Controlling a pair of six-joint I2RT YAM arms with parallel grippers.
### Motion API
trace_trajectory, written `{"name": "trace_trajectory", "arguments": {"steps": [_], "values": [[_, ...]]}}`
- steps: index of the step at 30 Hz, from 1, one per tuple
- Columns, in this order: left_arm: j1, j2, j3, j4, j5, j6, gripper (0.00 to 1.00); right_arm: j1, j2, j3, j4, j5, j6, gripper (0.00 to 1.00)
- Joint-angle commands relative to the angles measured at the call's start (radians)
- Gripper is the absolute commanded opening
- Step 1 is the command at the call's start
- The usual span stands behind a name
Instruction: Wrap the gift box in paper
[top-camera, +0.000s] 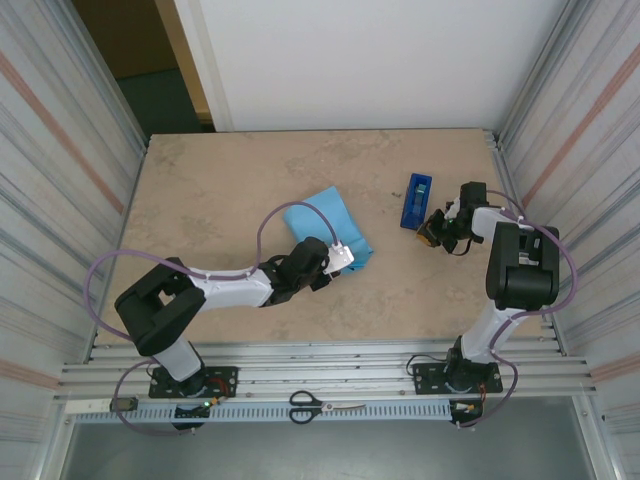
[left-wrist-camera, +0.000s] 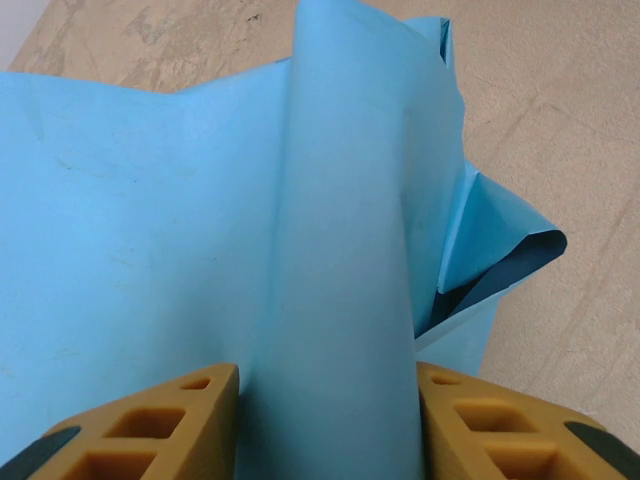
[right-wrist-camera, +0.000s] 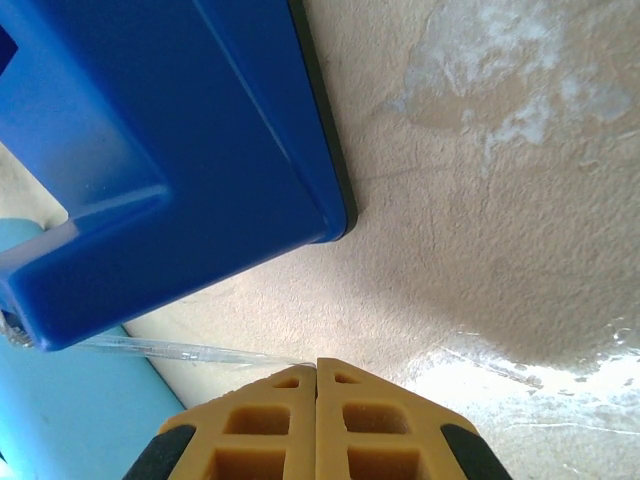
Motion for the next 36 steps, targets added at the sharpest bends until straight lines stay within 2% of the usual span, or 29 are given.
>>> {"name": "trace_trajectory", "arguments": {"steps": [1,15,18,27,36], "values": [[-0.003,0.082,-0.035,-0.165,0.049,-0.049,0.43,0.002,0.032,-0.001,-0.129,0.046,-0.038,0.0],[-0.005,0.083,-0.036,-0.168,0.049,-0.046,0.43,0.004,0.008,0.01,-0.195,0.069,-0.069,0.0],[-0.004,0.082,-0.038,-0.169,0.051,-0.045,0.43,0.019,-0.055,-0.006,-0.167,-0.003,-0.078,0.0],[-0.007,0.086,-0.038,-0.162,0.052,-0.05,0.43,0.116,-0.308,-0.031,-0.295,-0.188,-0.143,0.0],[-0.009,0.092,-0.044,-0.152,0.047,-0.05,0.42,0.291,-0.471,-0.191,-0.05,-0.268,0.045,0.0]]}}
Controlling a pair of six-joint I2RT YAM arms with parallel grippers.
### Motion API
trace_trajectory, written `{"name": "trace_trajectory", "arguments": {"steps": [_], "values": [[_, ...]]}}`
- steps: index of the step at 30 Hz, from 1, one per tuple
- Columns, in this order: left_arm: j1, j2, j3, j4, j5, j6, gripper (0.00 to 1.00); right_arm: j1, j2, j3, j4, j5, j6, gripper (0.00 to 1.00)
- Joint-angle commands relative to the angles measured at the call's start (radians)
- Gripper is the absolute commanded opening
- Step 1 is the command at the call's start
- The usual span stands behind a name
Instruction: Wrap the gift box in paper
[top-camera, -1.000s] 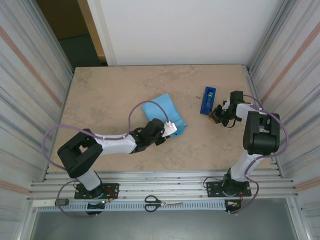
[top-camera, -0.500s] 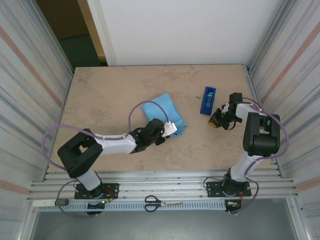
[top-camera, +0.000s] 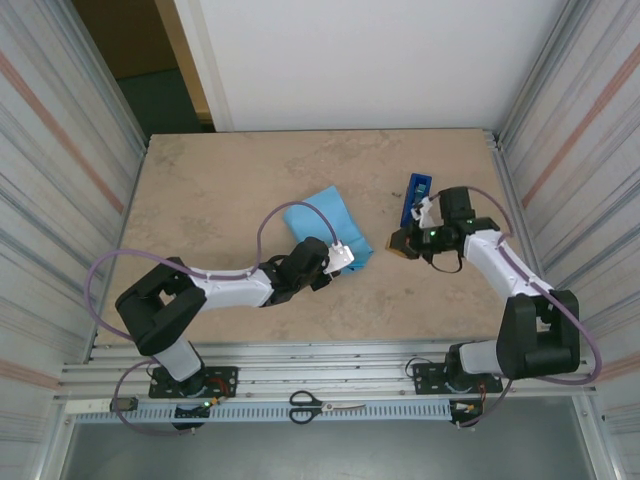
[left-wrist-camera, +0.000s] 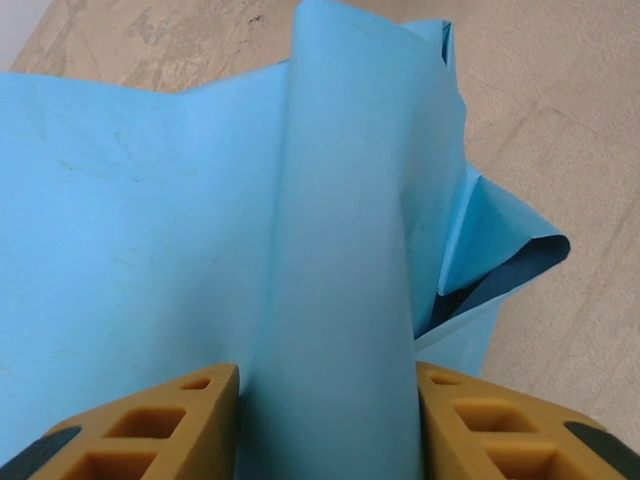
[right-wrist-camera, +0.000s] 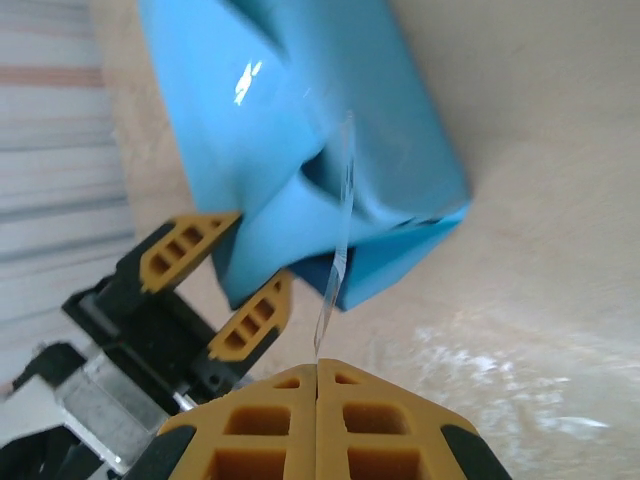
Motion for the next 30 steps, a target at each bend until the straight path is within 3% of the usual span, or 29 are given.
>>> {"name": "trace_trajectory", "arguments": {"steps": [1,10,20,26,30], "values": [[-0.009,0.084,-0.047,-0.164,0.048,-0.049,0.42,0.051,-0.035,-0.066,0.112,-0.045,0.087,0.0],[-0.009,0.069,-0.072,-0.159,0.045,-0.059,0.42,0.22,-0.036,-0.17,0.326,-0.051,0.158,0.0],[-0.02,0.07,-0.066,-0.167,0.043,-0.065,0.42,0.293,0.086,-0.225,0.607,-0.07,0.252,0.0],[-0.021,0.07,-0.066,-0.172,0.043,-0.061,0.42,0.306,0.198,-0.245,0.659,-0.04,0.269,0.0],[-0.021,0.063,-0.064,-0.175,0.043,-0.058,0.42,0.308,0.187,-0.251,0.656,0.01,0.271,0.0]]}}
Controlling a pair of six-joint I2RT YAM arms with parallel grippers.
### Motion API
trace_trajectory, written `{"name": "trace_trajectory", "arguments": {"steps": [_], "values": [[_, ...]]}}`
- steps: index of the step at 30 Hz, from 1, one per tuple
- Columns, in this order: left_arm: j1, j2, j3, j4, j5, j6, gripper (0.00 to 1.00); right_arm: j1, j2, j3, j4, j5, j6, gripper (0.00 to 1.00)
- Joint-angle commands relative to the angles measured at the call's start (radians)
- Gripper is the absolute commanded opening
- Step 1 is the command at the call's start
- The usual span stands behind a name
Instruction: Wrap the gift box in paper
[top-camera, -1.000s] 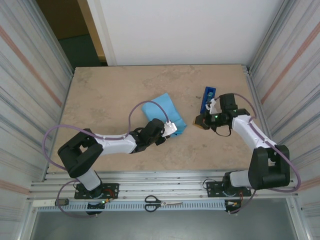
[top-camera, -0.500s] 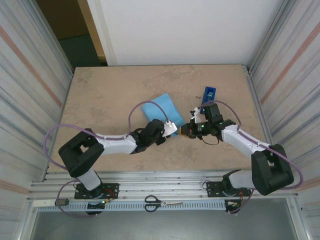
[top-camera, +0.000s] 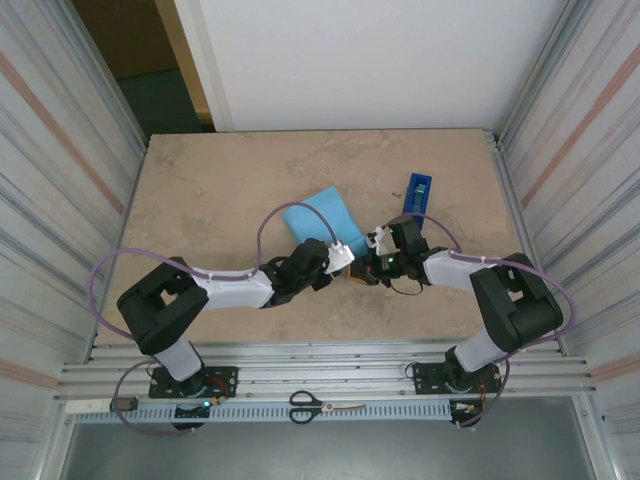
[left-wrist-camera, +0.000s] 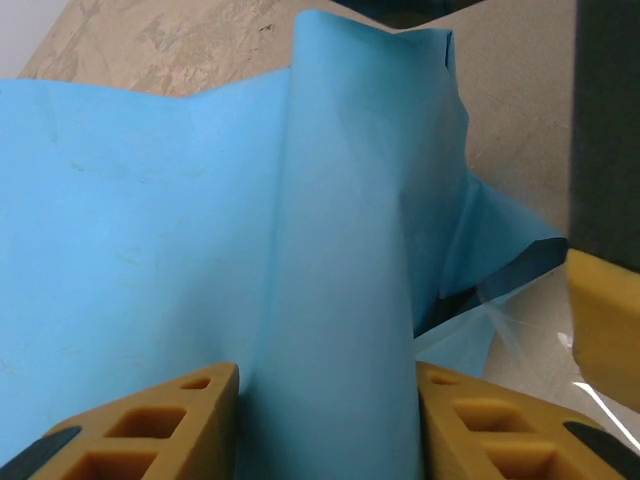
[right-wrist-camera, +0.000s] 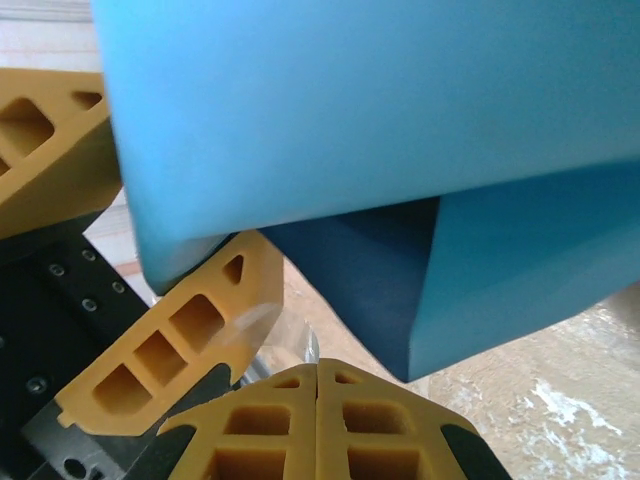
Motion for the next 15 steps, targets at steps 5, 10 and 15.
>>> {"name": "trace_trajectory", "arguments": {"steps": [5,10,15], "values": [[-0.013,0.061,-0.047,-0.211,0.057,-0.034,0.42,0.008,0.003,0.001,0.032,0.054,0.018,0.0],[-0.013,0.06,-0.046,-0.212,0.057,-0.038,0.42,0.012,0.009,-0.001,0.043,0.099,0.022,0.0],[-0.015,0.059,-0.047,-0.215,0.059,-0.04,0.42,0.022,0.009,0.019,0.038,0.144,0.016,0.0]]}}
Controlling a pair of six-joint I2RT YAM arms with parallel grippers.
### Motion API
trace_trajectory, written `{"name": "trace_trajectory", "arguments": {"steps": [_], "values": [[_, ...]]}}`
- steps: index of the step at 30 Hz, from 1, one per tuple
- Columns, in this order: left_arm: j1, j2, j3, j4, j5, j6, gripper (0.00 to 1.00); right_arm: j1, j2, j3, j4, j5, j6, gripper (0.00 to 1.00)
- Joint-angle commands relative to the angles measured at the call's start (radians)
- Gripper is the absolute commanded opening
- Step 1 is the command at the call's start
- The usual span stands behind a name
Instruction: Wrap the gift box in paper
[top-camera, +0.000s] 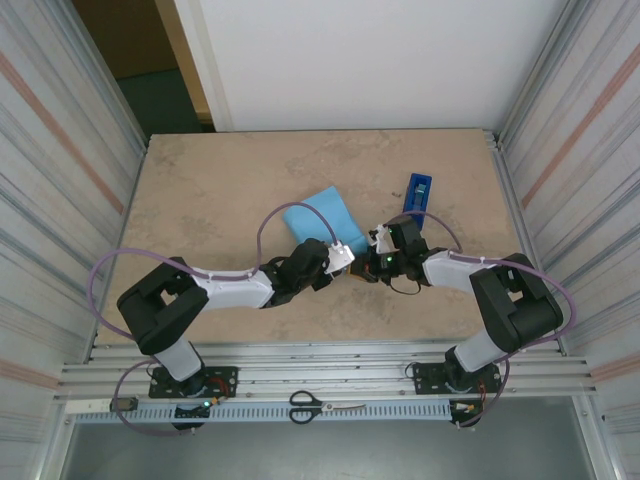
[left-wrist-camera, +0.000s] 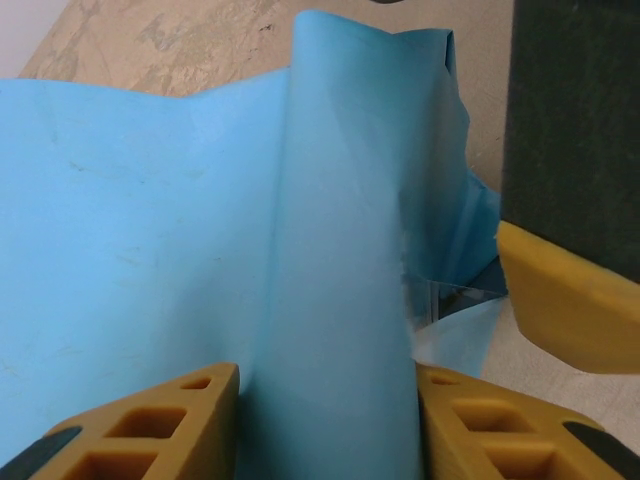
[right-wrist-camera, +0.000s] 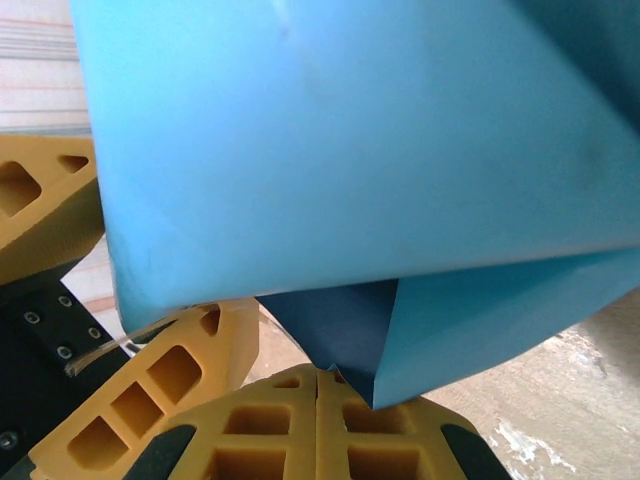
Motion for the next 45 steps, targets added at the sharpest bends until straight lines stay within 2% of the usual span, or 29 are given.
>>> {"name": "trace_trajectory", "arguments": {"steps": [1,13,32,39,45], "values": [[-0.015,0.058,-0.049,-0.214,0.059,-0.04,0.42,0.012,0.014,0.021,0.008,0.05,0.009,0.0],[-0.015,0.06,-0.046,-0.212,0.062,-0.039,0.42,0.035,0.005,0.028,0.045,0.102,0.028,0.06],[-0.015,0.064,-0.047,-0.208,0.06,-0.041,0.42,0.035,-0.055,0.033,0.006,0.14,0.024,0.25],[-0.016,0.068,-0.049,-0.204,0.062,-0.043,0.41,0.049,-0.065,0.03,0.045,0.185,0.107,0.33],[-0.015,0.066,-0.055,-0.202,0.061,-0.043,0.4,0.068,-0.07,0.035,0.058,0.267,0.209,0.33]]}}
